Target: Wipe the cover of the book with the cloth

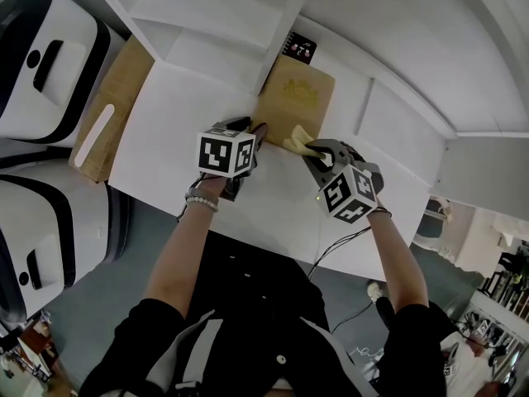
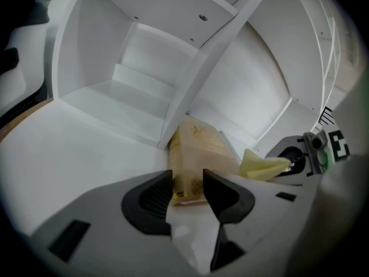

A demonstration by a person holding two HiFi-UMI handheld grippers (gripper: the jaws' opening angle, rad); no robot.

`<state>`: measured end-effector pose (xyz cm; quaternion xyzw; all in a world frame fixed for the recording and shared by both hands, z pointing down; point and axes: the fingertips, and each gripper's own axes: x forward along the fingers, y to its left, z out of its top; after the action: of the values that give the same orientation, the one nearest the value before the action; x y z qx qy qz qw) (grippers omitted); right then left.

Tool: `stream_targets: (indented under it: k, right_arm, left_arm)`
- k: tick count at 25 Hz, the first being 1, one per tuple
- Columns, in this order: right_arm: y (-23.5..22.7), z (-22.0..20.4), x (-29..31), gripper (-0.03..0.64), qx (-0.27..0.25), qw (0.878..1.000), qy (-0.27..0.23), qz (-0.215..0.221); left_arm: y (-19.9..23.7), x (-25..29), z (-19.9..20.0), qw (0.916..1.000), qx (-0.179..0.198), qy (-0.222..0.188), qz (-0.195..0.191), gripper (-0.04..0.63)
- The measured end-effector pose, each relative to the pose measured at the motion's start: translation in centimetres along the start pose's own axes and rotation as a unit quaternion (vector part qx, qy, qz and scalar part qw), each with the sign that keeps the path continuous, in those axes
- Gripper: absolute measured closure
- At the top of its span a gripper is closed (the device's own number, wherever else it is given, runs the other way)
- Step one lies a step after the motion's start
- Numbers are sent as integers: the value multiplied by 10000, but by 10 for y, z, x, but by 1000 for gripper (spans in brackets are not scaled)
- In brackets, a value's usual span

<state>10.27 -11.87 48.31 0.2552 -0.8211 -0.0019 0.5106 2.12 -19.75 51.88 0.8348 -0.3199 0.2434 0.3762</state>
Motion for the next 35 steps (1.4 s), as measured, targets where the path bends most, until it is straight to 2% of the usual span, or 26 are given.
stream_targets:
  k: [5,12,18,22,26,35]
  right_arm:
    - [-60,-2,1,581,577,9953,-107,-764]
    - [-135,-11,23,581,487,9889,247,-1385]
    - [-176,-27,43,581,571,9822,729,-1635]
    - [-181,-33,54,581,543,9806,963,-1621]
    - [-170,-32,64,581,267,9845,1093,-1343]
    - [-122,-15,63,581,-85,9934,847,-763]
  left_arm:
    - [0,0,0,10000,12,0,-4,428]
    - [0,-1,0,10000,66,6,19,428]
    - [0,0,0,10000,67,16,41,428]
    - [0,-1,0,10000,62,9,52,428]
    - [-1,-1,0,10000,75,13,58,428]
    - [0,-1,0,9999,59,20,92,428]
